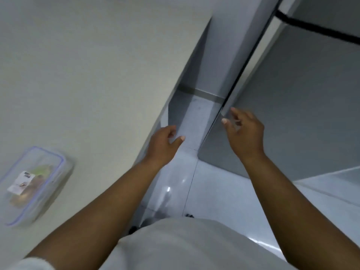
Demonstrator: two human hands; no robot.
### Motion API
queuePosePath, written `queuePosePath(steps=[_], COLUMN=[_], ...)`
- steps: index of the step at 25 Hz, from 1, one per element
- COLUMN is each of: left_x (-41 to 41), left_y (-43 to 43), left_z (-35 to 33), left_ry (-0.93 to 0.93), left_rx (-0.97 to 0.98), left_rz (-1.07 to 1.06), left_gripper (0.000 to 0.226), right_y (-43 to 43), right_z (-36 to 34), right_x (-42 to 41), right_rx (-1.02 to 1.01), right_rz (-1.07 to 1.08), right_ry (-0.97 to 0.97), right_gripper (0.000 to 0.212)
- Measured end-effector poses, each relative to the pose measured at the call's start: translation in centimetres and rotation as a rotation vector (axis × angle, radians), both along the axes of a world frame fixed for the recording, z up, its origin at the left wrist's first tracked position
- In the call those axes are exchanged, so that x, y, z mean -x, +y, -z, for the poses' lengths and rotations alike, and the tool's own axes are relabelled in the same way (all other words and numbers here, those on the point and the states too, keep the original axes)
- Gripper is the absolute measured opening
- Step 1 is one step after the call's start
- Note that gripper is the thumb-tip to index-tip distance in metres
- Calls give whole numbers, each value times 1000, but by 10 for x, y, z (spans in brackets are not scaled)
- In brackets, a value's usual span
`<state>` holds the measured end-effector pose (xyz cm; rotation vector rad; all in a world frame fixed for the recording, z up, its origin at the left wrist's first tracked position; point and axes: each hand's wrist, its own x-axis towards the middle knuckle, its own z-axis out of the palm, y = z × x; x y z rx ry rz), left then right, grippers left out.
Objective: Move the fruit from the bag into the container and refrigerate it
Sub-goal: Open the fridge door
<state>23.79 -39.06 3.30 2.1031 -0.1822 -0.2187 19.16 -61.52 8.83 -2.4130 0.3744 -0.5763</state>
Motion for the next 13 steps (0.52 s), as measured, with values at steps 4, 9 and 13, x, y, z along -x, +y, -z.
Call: queuePosePath(steps=[4, 9, 13], left_x=[-34, -83, -126], left_y=[-110, -207, -250], left_z=[-31, -76, -97], left_ry=[4, 0, -34], left_rx=[-21, -10, -57], left_rz=[157, 174, 184], left_gripper=[44, 44, 60], right_y=[-90, -155, -180], right_z=[-46, -95, -114], right_x=[-6, -47, -76], right_rx=[147, 372, 526], right_rz=[161, 165, 166], right_ry=[-44, -38, -6], right_gripper=[46, 48, 44])
